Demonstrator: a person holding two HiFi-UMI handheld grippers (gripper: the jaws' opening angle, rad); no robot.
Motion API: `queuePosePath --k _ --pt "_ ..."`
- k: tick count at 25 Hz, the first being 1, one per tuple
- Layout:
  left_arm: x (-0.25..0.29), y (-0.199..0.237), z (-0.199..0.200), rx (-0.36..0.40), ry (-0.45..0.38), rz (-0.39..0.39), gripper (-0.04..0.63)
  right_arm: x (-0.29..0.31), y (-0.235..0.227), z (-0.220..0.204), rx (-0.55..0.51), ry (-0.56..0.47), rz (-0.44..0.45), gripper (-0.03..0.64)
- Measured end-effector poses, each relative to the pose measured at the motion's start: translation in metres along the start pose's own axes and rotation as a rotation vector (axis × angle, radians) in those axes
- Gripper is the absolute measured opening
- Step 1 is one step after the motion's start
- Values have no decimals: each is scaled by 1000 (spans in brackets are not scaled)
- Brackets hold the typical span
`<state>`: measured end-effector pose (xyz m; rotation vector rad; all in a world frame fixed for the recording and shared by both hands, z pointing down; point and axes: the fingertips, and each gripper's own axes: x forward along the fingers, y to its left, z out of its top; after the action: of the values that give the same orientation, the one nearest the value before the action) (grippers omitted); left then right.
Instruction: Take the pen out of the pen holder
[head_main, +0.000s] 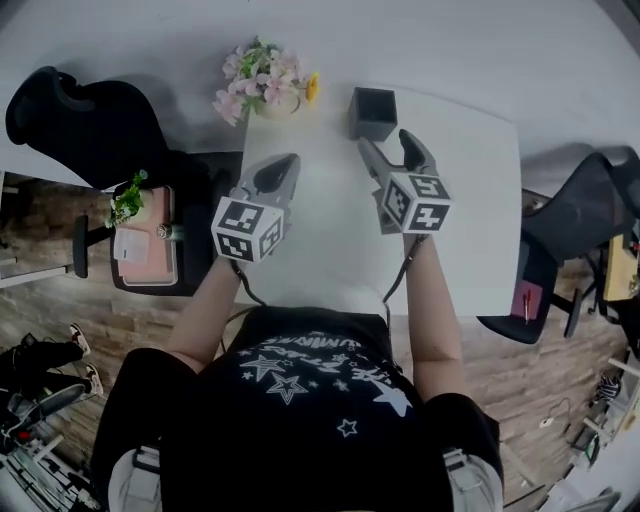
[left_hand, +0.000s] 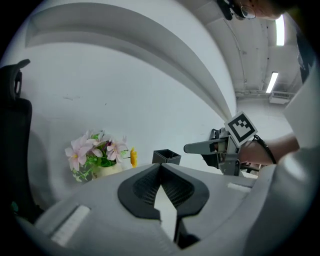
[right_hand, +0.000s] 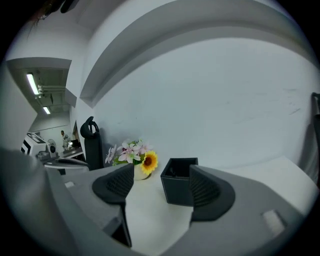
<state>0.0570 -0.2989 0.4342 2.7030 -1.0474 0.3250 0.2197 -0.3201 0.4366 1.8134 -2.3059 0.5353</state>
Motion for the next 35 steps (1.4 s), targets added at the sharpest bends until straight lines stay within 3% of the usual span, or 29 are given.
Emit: queuePosePath --k 8,13,14,17,24,27,35 --pt "5 9 8 -44 12 113 11 41 -8 1 -64 18 78 339" --pt "4 11 9 -50 19 154 11 60 -9 -1 -127 36 80 309" --pt "4 11 8 -51 23 157 11 63 -11 -3 -138 45 70 304" --pt "3 11 6 -53 33 159 11 67 -18 -8 -159 71 34 184" --pt "1 16 -1 -74 46 155 11 72 -16 -16 -210 108 -6 125" --pt "1 15 -2 -78 51 145 11 73 -10 -15 -230 122 -17 57" --pt "-4 17 -3 -84 43 105 11 69 -8 -9 -226 121 -64 41"
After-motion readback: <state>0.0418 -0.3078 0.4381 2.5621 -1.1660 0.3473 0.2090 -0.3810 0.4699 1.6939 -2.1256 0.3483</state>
